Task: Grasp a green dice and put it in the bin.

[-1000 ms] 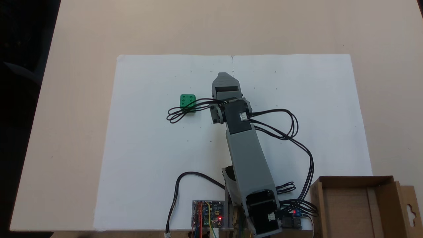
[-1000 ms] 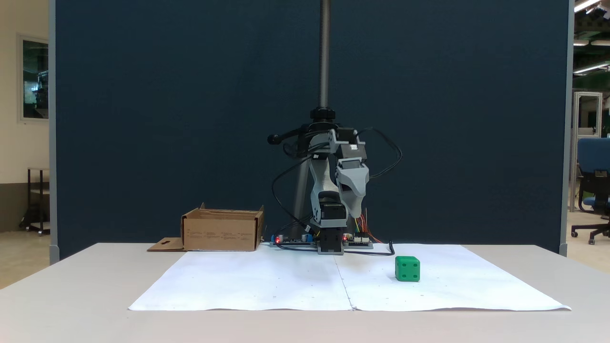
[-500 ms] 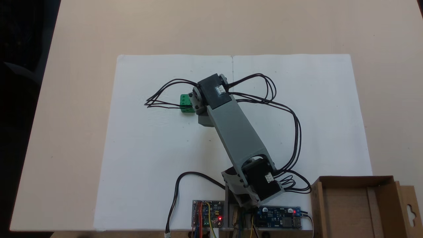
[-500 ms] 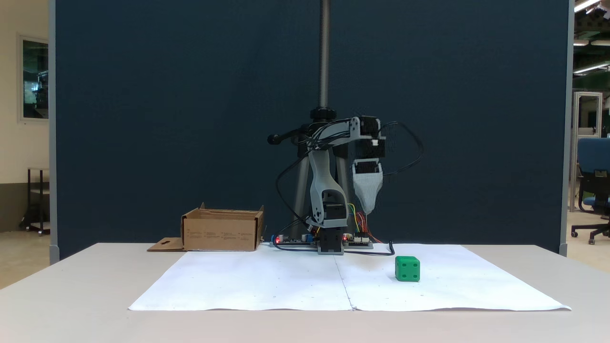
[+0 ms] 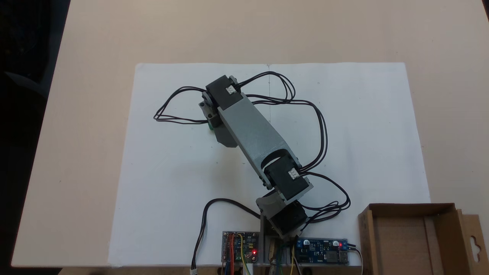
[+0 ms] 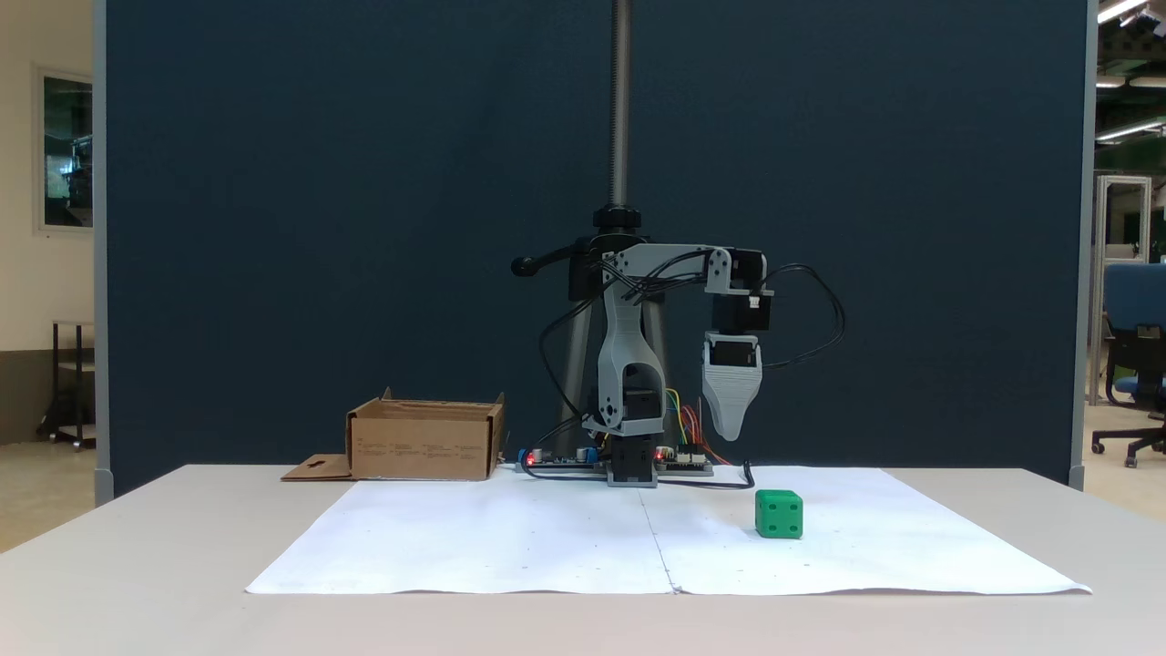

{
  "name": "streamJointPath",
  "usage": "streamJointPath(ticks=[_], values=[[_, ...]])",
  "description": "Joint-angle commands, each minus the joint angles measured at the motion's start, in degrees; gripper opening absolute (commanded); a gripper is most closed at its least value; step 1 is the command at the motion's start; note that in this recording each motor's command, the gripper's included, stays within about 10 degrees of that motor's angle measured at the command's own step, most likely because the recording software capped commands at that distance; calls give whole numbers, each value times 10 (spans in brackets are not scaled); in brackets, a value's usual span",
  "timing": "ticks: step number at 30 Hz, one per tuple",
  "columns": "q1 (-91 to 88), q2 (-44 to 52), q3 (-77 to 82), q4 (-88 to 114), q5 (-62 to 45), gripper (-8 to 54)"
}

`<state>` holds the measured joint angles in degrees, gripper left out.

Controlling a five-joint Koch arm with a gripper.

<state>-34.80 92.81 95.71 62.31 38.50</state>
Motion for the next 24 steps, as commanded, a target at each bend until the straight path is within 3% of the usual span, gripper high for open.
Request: streamJointPath(ticks=[1, 24], values=[[-5, -3, -32, -25, 48, 436], [-5, -127, -115, -99, 67, 417]])
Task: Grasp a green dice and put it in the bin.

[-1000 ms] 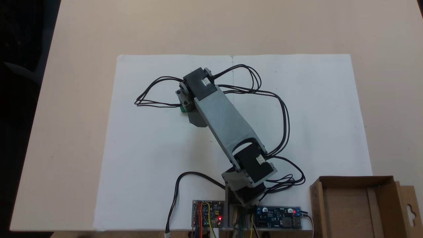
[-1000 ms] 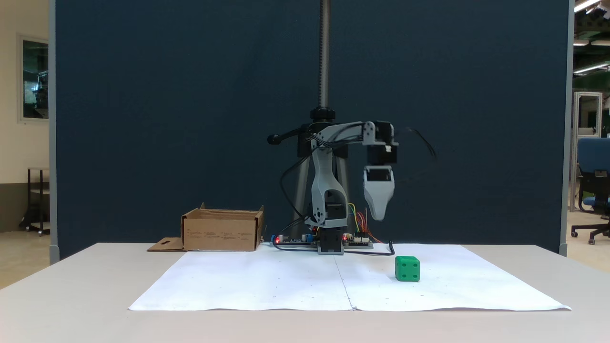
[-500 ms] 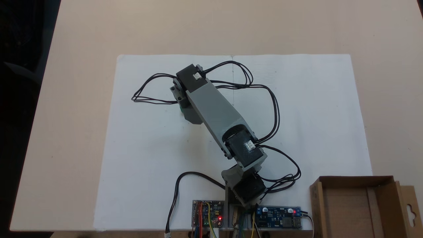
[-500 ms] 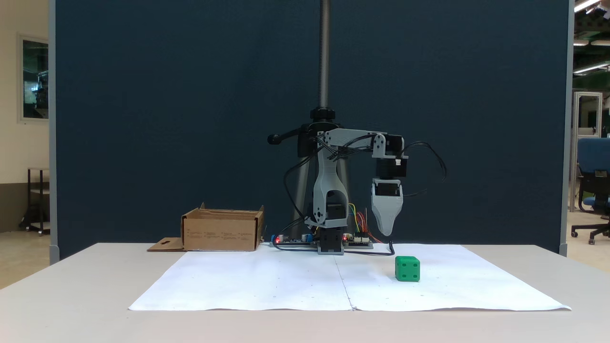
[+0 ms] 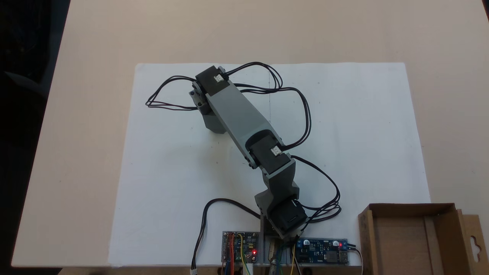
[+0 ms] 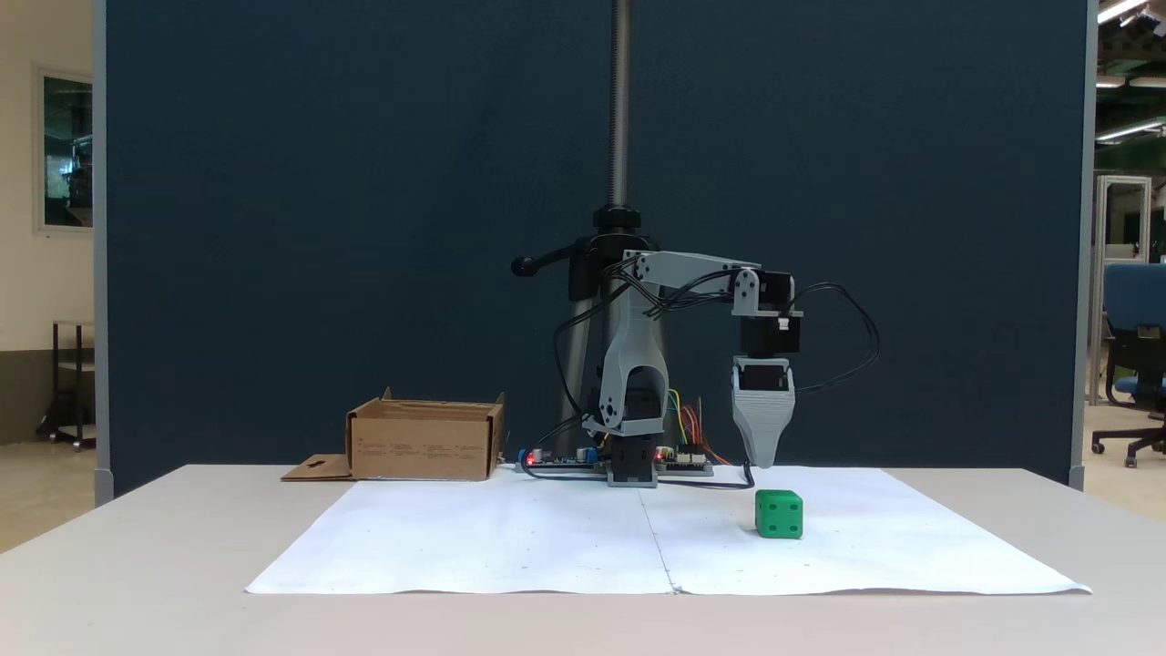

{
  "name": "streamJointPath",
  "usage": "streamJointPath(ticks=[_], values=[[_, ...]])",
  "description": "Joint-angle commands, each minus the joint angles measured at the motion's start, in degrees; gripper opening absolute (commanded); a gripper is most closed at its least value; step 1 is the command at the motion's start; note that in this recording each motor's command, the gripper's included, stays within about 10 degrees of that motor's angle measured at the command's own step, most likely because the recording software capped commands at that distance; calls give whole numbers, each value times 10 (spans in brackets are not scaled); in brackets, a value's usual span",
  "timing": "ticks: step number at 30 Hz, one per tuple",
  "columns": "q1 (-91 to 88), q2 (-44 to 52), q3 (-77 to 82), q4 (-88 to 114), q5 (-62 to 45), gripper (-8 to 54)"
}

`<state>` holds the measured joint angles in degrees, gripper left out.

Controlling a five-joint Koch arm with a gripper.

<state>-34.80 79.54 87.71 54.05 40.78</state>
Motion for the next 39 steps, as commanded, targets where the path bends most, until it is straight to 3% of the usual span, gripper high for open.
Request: streamJointPath(ticks=[1, 39], values=[[-5, -1, -41, -17, 44, 417], [-11, -128, -69, -30, 58, 418]])
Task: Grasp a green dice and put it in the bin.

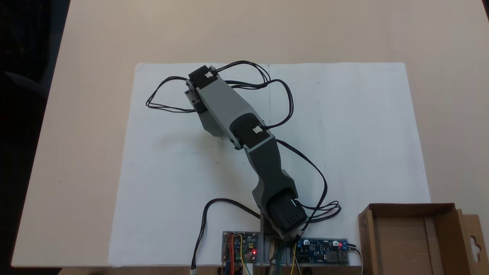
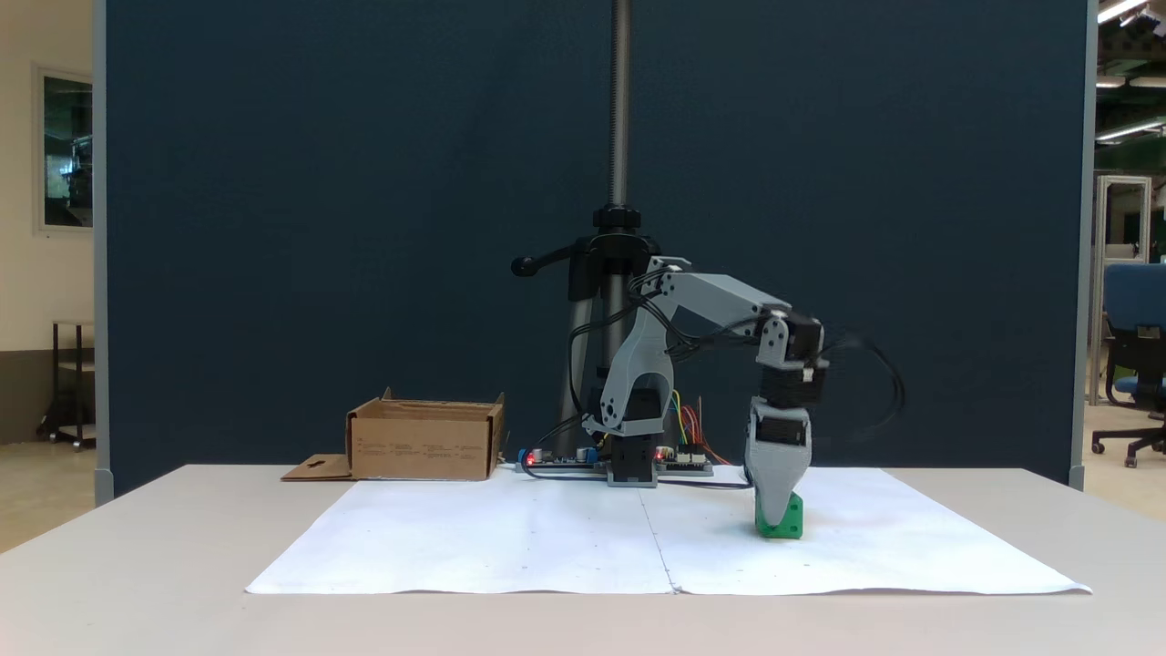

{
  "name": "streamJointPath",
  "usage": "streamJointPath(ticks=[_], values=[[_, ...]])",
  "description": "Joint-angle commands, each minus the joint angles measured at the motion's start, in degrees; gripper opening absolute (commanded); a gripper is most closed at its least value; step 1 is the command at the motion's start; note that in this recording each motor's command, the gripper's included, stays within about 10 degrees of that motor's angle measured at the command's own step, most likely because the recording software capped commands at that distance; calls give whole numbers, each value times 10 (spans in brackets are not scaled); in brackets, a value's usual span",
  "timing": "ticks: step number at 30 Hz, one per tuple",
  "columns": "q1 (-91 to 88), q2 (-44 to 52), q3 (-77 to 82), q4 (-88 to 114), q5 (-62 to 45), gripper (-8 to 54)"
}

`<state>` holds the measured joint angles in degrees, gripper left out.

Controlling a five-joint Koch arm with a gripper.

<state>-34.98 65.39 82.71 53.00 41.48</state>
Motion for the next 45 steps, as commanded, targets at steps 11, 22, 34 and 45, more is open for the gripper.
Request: streamJointPath(ticks=[11, 22, 34, 45], values=[[-13, 0, -18, -25, 52, 417], [-18, -11, -18, -31, 52, 413], [-20, -12, -18, -28, 53, 365], [-20, -21, -18, -29, 59, 272]])
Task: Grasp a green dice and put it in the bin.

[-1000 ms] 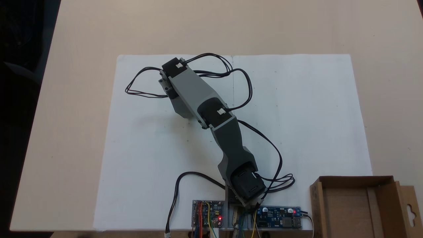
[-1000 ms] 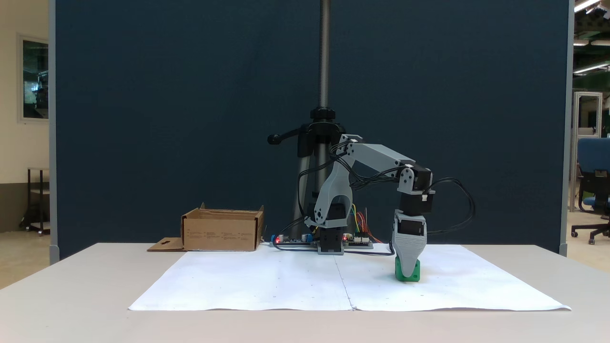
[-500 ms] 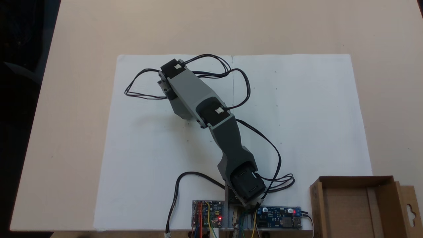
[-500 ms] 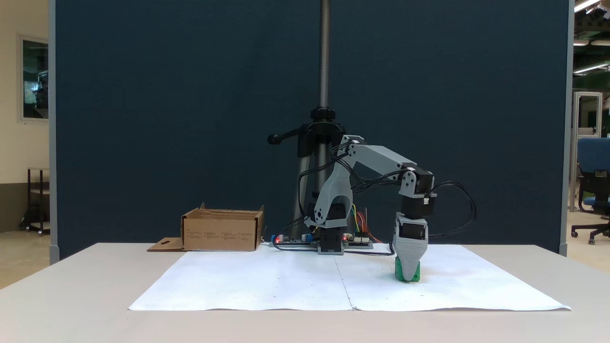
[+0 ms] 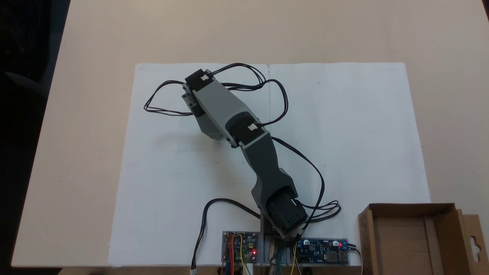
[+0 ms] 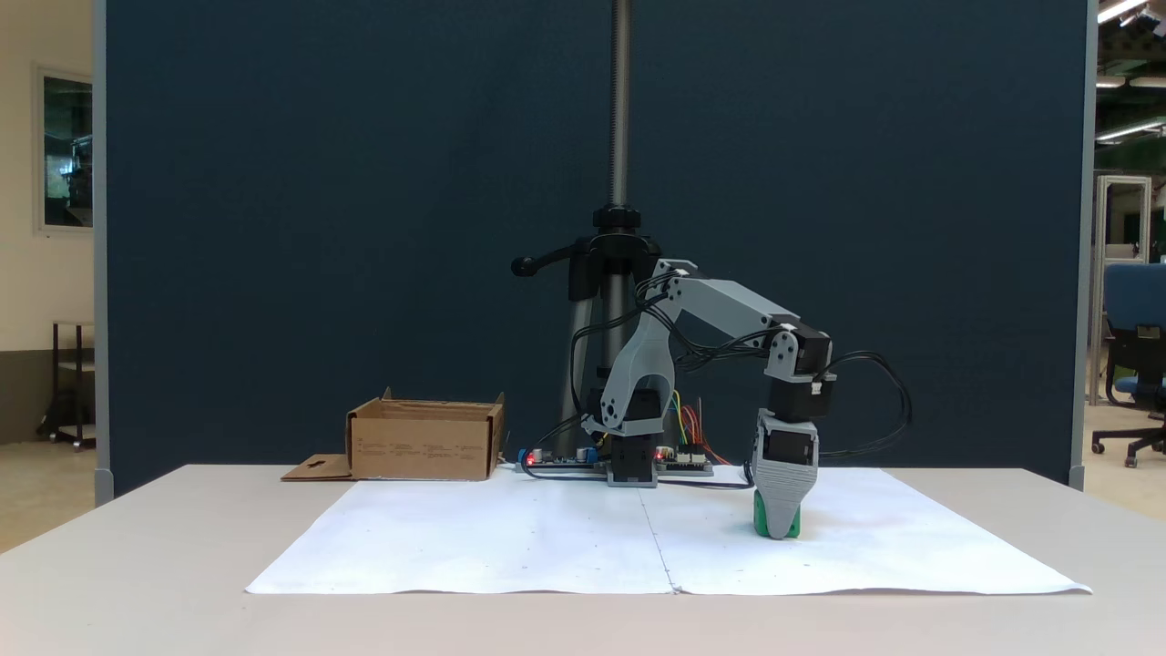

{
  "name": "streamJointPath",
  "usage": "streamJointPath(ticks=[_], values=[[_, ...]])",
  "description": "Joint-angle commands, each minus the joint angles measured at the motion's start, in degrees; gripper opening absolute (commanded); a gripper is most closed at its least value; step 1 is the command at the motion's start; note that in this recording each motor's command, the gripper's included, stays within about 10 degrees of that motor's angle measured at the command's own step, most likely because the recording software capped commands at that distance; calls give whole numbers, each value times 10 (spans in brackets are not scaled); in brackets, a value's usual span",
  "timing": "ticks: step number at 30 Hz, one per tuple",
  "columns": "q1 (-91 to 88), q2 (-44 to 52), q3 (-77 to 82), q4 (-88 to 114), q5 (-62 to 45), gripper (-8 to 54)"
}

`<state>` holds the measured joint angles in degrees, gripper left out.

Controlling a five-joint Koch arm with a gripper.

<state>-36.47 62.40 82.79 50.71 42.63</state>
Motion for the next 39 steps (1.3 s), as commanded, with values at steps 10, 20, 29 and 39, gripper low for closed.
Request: streamJointPath(ticks=[10, 20, 29, 39], values=[[-2, 8, -18, -6, 47, 272], [4, 9, -18, -4, 47, 271], [10, 19, -11, -11, 49, 117], [119, 96, -11, 7, 45, 117]])
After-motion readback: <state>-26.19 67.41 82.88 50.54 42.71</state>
